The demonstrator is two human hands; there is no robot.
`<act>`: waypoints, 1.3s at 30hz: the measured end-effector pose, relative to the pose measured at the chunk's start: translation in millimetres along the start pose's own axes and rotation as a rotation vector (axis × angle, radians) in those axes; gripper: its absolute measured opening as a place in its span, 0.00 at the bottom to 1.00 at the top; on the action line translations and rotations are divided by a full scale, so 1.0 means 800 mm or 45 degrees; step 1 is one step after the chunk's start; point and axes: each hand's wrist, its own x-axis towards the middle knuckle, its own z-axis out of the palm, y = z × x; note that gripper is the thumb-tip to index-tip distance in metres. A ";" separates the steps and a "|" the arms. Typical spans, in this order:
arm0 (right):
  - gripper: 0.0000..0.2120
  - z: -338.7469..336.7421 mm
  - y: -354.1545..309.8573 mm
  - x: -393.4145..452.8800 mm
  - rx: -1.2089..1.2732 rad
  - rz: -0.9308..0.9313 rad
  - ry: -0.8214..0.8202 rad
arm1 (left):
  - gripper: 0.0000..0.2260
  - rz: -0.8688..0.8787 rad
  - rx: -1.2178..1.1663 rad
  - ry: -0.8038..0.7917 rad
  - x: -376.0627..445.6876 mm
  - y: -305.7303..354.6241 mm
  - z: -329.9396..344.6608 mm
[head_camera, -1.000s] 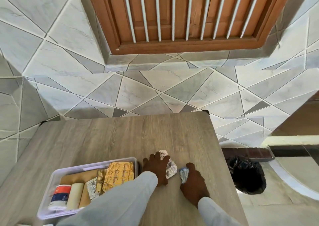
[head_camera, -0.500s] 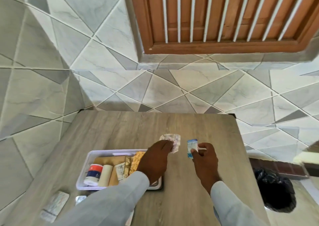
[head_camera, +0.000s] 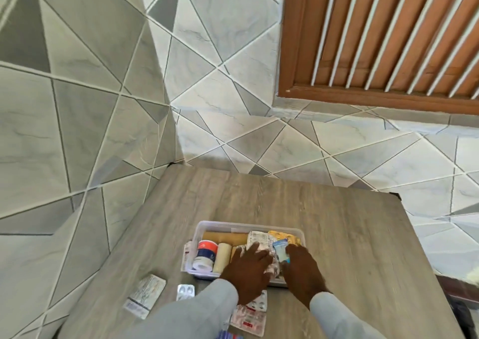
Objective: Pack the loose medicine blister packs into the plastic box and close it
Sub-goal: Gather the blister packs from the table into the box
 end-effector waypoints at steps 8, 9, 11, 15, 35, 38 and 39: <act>0.17 0.005 -0.039 -0.045 -0.736 0.025 -0.055 | 0.22 0.028 0.125 0.032 -0.004 -0.037 -0.002; 0.17 0.005 -0.039 -0.049 -0.728 0.023 -0.040 | 0.21 0.023 0.093 0.052 -0.005 -0.038 -0.006; 0.16 0.004 -0.040 -0.060 -0.643 0.003 0.045 | 0.19 -0.017 -0.015 0.113 -0.011 -0.037 -0.018; 0.15 0.007 -0.043 -0.084 -0.301 -0.065 0.216 | 0.13 -0.127 -0.317 0.371 -0.048 -0.047 -0.036; 0.52 0.117 -0.045 -0.137 -0.432 -0.294 -0.466 | 0.36 -1.146 -0.591 0.254 -0.238 -0.154 0.032; 0.55 0.129 -0.063 -0.130 -0.518 -0.355 -0.460 | 0.40 -1.143 -0.583 0.226 -0.229 -0.177 0.025; 0.55 0.135 -0.072 -0.127 -0.546 -0.358 -0.459 | 0.41 -1.128 -0.568 0.203 -0.224 -0.188 0.025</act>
